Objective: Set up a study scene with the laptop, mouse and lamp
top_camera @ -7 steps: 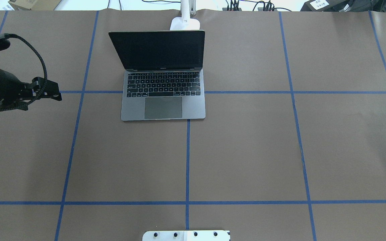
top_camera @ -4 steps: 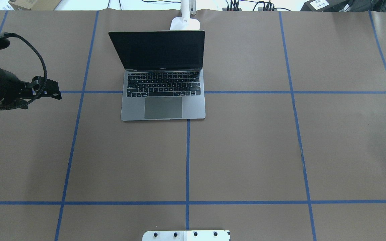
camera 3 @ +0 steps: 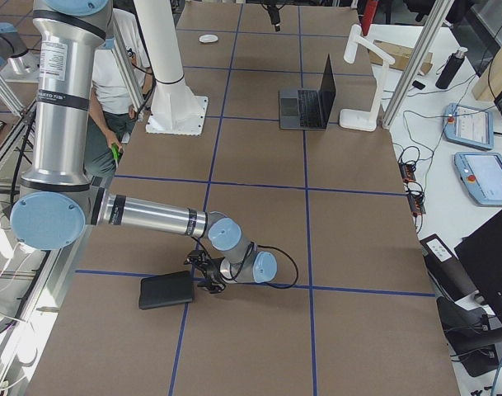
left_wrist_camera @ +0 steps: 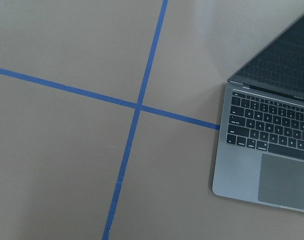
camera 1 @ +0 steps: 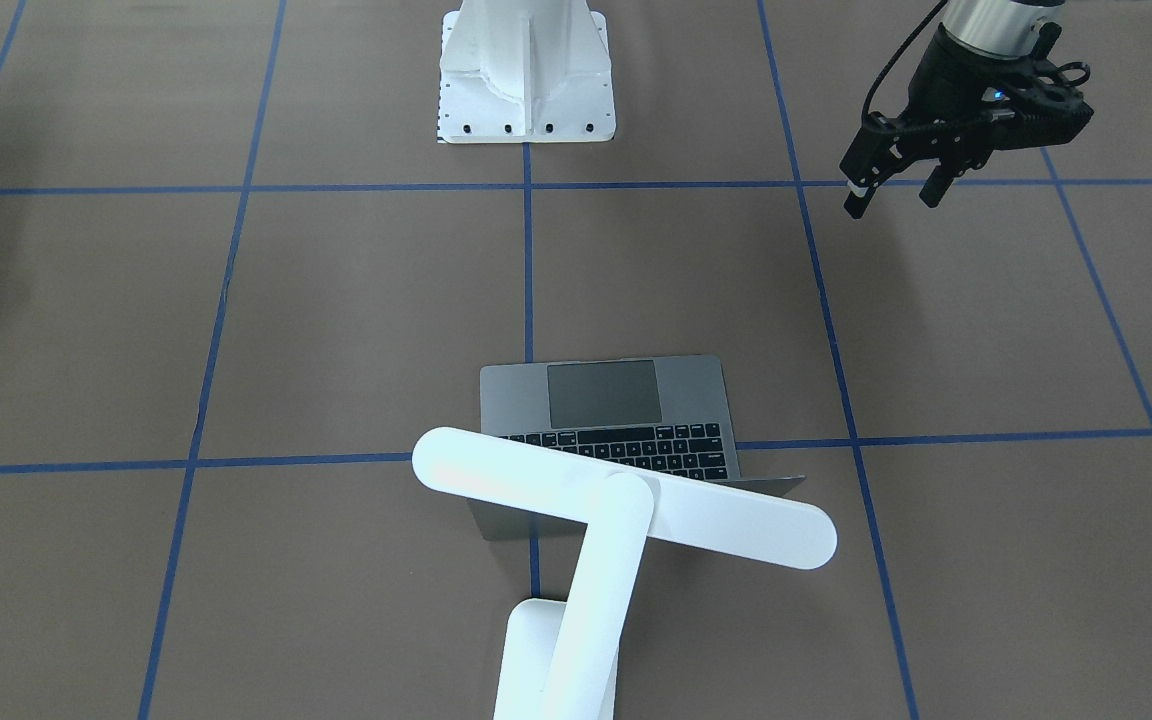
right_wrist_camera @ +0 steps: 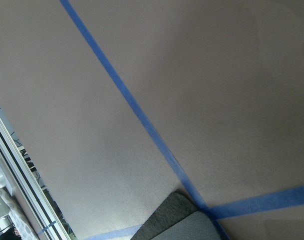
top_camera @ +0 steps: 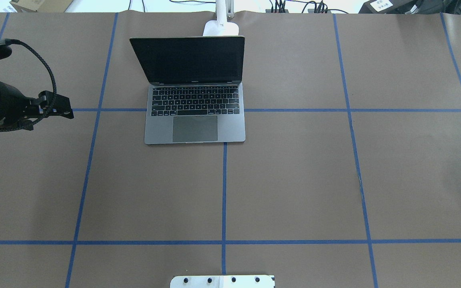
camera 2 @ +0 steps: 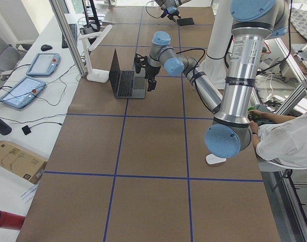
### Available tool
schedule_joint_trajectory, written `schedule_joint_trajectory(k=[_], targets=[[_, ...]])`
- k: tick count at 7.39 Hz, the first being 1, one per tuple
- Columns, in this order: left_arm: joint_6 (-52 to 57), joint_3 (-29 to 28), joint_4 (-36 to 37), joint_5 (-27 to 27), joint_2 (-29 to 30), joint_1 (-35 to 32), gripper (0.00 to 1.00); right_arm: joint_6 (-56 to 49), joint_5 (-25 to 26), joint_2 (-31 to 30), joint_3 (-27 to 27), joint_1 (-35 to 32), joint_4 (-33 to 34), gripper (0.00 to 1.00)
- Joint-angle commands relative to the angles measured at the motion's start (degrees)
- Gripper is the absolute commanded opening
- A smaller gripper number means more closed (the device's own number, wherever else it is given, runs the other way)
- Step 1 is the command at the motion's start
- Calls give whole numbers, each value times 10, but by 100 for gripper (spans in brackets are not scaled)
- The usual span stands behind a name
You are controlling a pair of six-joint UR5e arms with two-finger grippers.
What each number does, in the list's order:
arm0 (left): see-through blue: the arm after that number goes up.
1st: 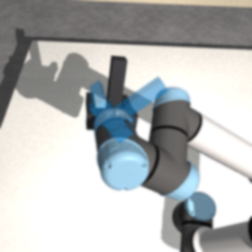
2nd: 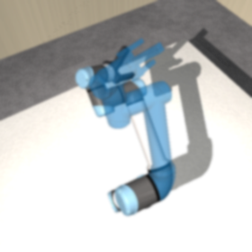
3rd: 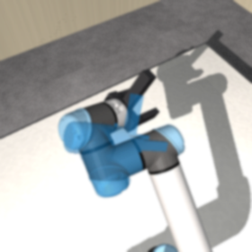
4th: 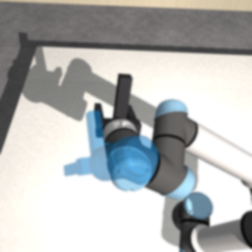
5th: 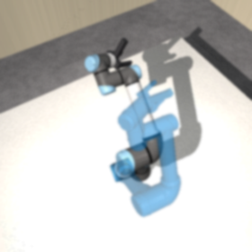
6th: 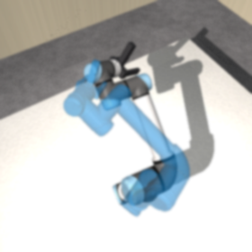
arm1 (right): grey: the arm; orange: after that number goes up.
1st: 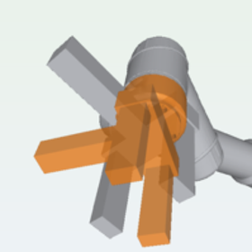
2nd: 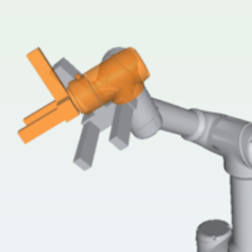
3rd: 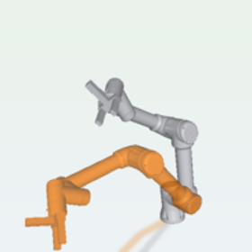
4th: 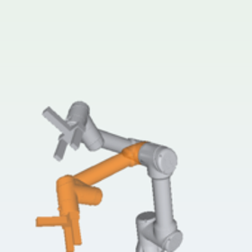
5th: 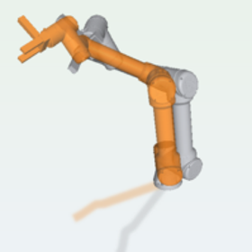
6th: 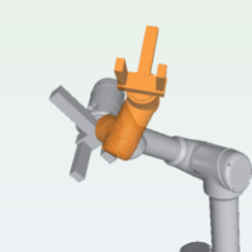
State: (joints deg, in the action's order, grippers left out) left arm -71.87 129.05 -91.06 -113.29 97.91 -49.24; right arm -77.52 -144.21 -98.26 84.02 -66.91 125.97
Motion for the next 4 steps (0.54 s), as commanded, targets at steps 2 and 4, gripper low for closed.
schedule_joint_trajectory(k=[2, 4], targets=[[0, 0, 0, 0, 1, 0, 100, -7, 3, -20, 7, -1, -42, 96], [0, 1, 0, 0, 1, 0, 100, -9, 2, -39, 12, 0, -63, 96]])
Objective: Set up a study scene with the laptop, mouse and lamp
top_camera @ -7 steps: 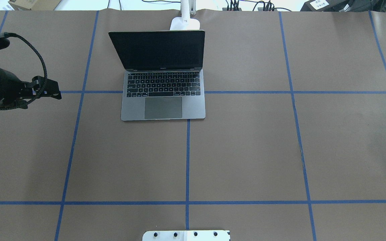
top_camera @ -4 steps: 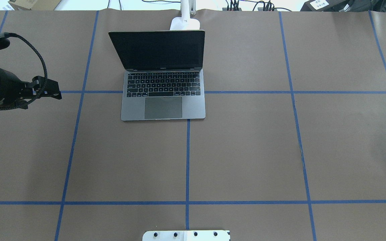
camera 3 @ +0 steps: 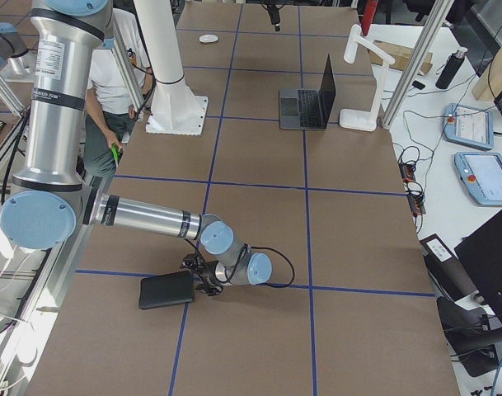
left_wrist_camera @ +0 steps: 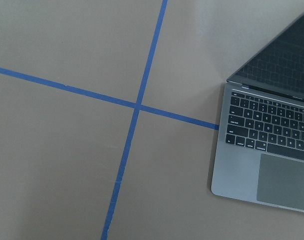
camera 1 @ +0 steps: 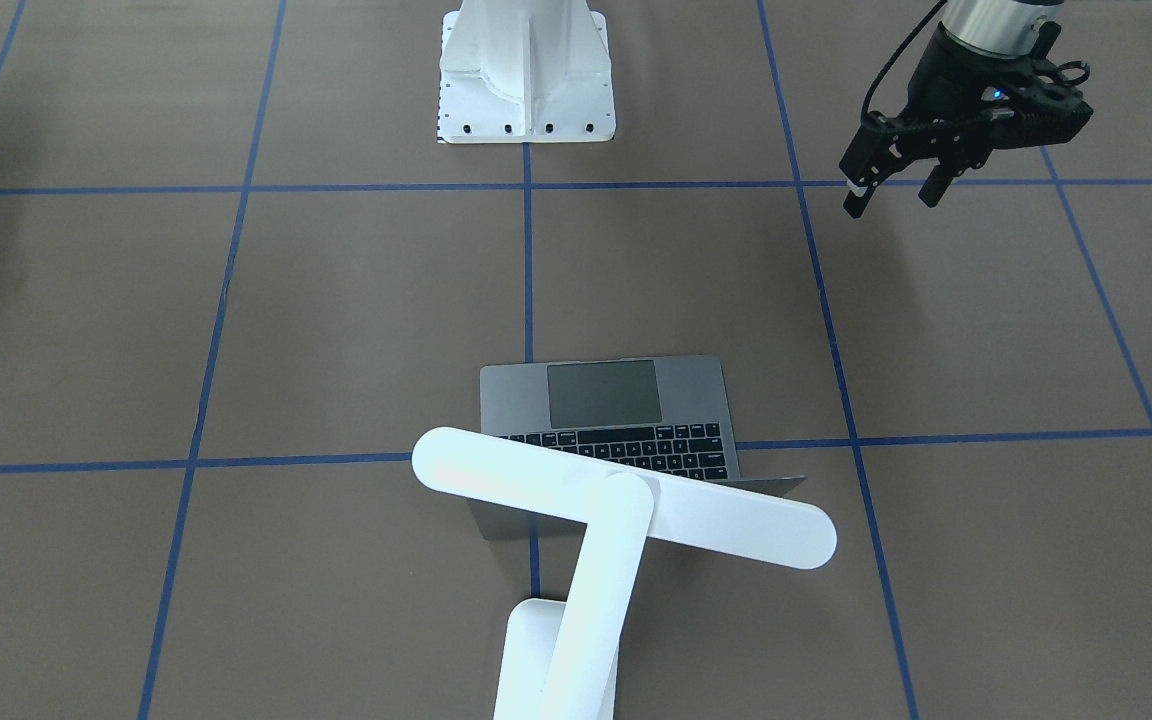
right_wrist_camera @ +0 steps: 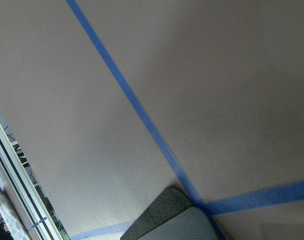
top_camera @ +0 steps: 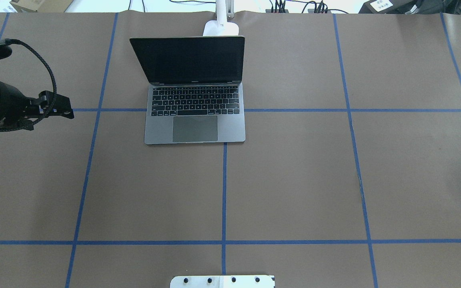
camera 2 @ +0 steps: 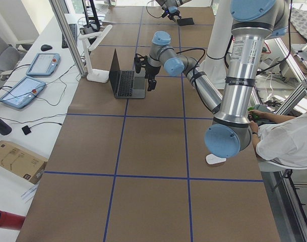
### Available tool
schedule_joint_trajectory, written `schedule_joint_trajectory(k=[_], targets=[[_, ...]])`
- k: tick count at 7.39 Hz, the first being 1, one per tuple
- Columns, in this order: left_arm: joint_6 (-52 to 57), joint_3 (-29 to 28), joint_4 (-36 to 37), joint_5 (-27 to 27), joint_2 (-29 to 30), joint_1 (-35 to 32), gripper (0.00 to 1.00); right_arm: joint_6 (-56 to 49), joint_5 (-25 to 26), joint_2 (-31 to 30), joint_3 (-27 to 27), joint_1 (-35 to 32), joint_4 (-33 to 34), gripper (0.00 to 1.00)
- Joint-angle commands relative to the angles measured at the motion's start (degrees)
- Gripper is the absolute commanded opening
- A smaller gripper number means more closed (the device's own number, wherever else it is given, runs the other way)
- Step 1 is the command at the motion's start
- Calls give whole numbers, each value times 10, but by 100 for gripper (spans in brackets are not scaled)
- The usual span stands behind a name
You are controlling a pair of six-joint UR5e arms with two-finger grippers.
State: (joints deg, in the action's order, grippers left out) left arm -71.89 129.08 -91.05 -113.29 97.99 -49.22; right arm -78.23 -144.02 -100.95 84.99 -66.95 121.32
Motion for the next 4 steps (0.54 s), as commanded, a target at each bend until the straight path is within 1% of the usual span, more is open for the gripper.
schedule_joint_trajectory(k=[1, 4], targets=[[0, 0, 0, 0, 0, 0, 100, 0, 0, -17, 3, 1, -20, 96], [0, 2, 0, 0, 0, 0, 100, 3, -5, -21, 3, 2, -21, 96]])
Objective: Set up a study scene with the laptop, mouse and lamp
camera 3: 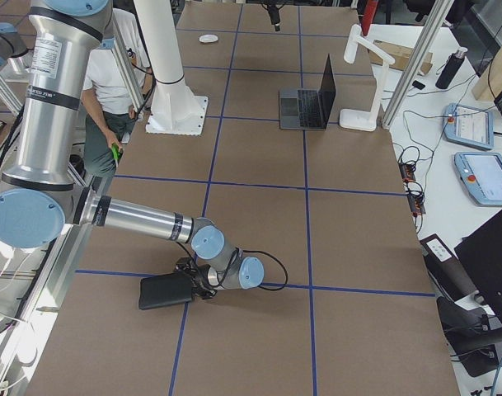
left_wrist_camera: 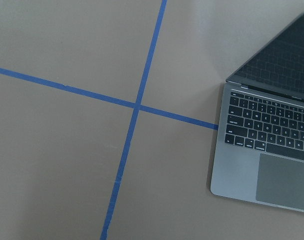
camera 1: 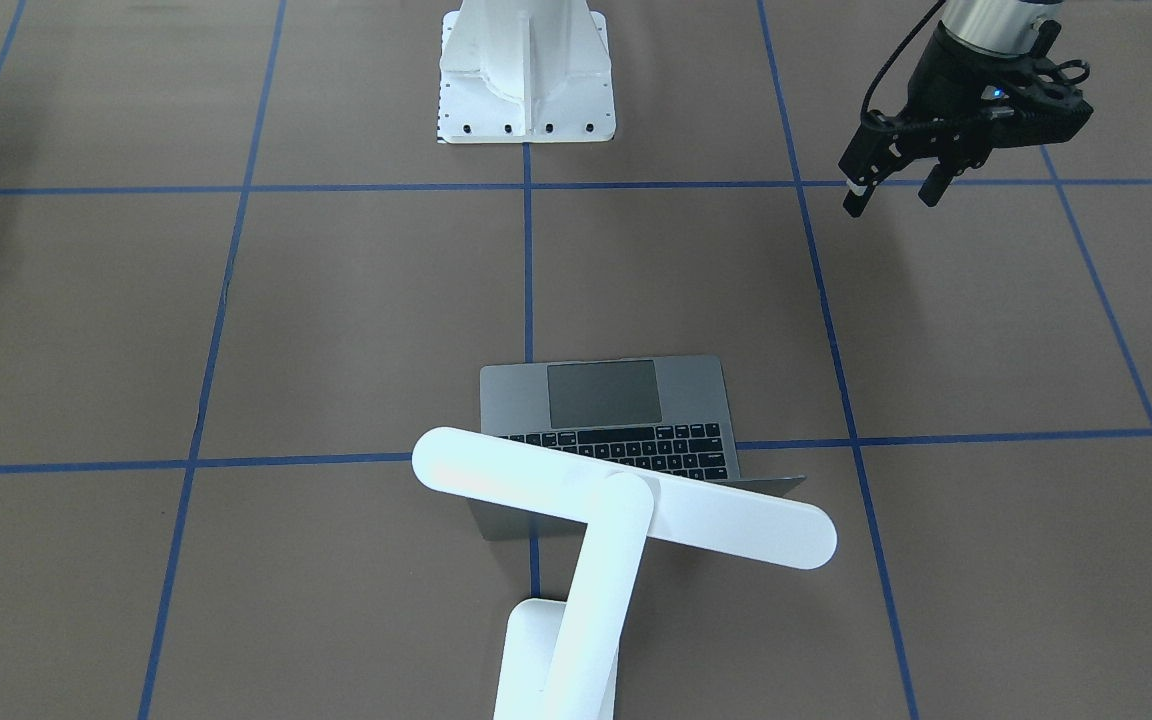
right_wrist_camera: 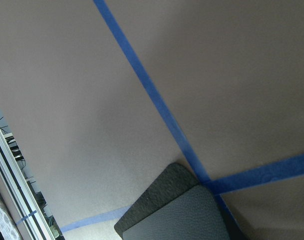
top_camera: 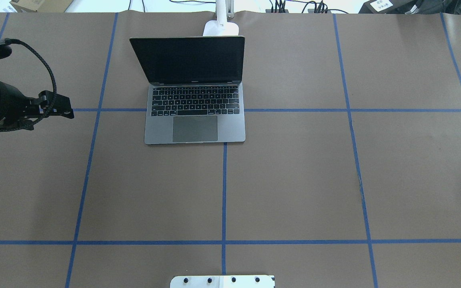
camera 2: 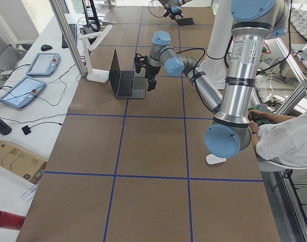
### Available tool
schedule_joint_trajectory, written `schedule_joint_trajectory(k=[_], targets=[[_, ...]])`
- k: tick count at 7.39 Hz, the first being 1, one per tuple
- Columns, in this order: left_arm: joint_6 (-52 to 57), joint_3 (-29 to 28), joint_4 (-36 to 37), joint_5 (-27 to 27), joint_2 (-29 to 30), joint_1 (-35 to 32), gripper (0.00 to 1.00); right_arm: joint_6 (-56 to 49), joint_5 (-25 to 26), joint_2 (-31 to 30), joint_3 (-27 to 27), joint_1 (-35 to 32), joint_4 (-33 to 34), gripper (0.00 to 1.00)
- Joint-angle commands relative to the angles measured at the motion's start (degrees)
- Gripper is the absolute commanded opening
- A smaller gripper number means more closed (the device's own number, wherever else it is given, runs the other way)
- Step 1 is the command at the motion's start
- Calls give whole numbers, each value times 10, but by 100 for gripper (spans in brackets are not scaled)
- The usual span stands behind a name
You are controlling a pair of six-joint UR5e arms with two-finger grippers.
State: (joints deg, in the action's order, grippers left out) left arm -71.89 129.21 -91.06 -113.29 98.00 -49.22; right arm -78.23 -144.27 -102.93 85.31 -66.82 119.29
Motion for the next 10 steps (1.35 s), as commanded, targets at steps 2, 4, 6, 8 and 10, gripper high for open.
schedule_joint_trajectory(k=[2, 4, 6, 8, 10], targets=[[0, 1, 0, 0, 0, 0, 100, 0, -22, -13, 4, 1, 1, 96], [-1, 6, 0, 0, 0, 0, 100, -8, -47, -25, 4, 5, 2, 91], [-1, 8, 1, 0, 0, 0, 100, -10, -51, -29, 4, 5, 2, 63], [-1, 8, 1, 0, 0, 0, 100, -14, -52, -32, 4, 5, 2, 24], [-1, 8, 1, 0, 0, 0, 100, -15, -53, -31, 4, 5, 0, 0]])
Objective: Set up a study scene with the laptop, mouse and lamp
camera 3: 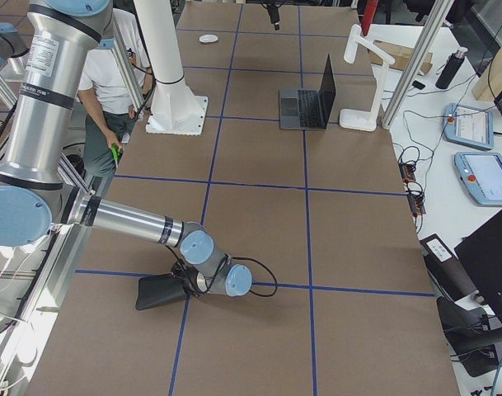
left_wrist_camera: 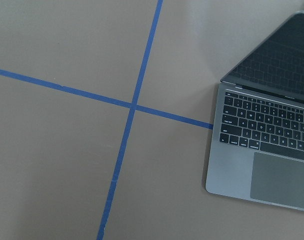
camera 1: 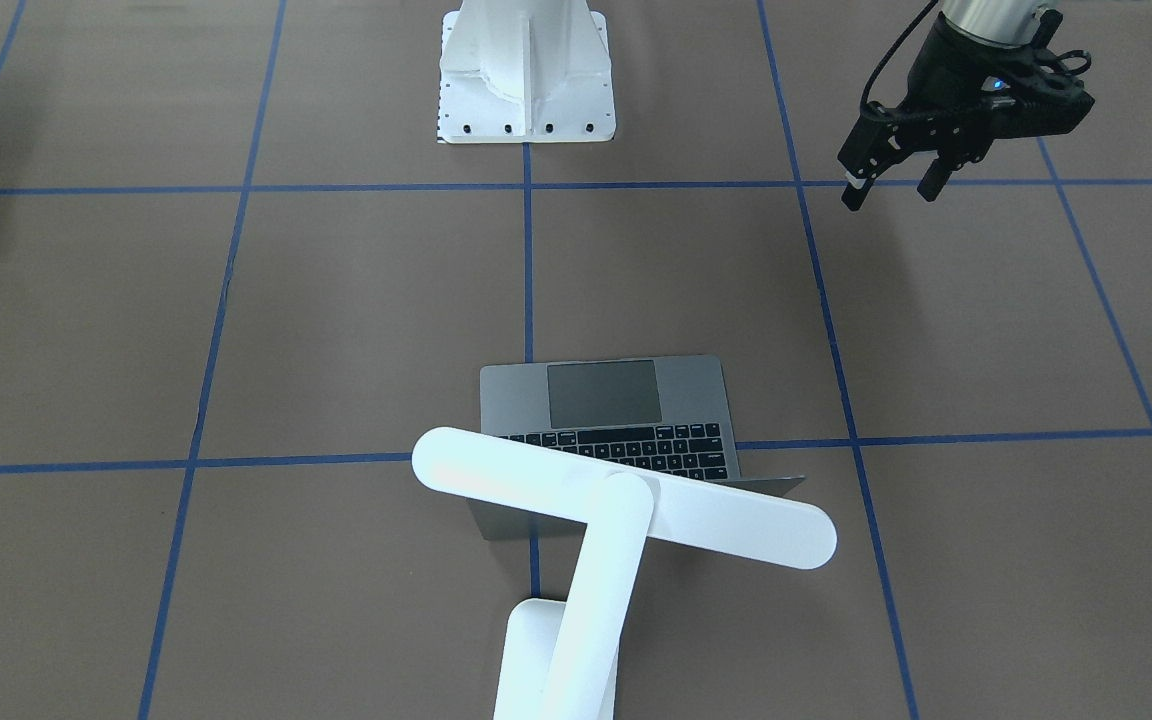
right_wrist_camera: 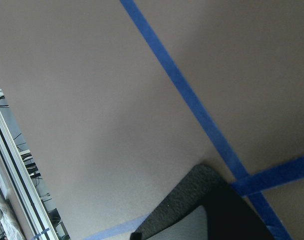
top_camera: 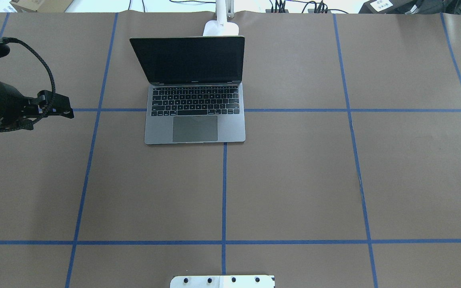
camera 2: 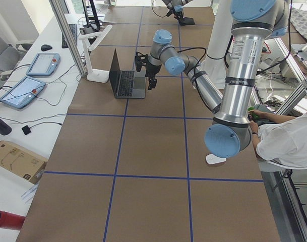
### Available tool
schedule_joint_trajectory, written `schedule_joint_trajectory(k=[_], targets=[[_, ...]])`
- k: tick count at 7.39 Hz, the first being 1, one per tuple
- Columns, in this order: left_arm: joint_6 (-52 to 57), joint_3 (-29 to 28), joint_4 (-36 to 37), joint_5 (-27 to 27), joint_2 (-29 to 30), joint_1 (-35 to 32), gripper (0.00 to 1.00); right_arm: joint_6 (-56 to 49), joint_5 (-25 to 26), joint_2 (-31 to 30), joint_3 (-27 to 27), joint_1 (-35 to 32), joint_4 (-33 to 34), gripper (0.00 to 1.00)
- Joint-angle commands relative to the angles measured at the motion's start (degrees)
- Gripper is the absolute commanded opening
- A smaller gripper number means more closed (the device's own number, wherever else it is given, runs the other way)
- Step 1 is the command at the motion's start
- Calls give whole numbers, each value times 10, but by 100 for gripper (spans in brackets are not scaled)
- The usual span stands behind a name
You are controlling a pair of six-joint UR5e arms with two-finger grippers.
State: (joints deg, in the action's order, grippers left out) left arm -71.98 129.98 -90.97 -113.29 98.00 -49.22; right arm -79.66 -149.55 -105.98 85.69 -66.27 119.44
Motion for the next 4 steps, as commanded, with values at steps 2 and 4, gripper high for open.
schedule_joint_trajectory(k=[2, 4], targets=[[0, -2, 0, 0, 1, 0, 100, -1, -1, -1, 24, -3, 4, 0], [-1, -2, 0, 0, 2, 0, 100, -1, 11, -3, 101, -30, 108, 0]])
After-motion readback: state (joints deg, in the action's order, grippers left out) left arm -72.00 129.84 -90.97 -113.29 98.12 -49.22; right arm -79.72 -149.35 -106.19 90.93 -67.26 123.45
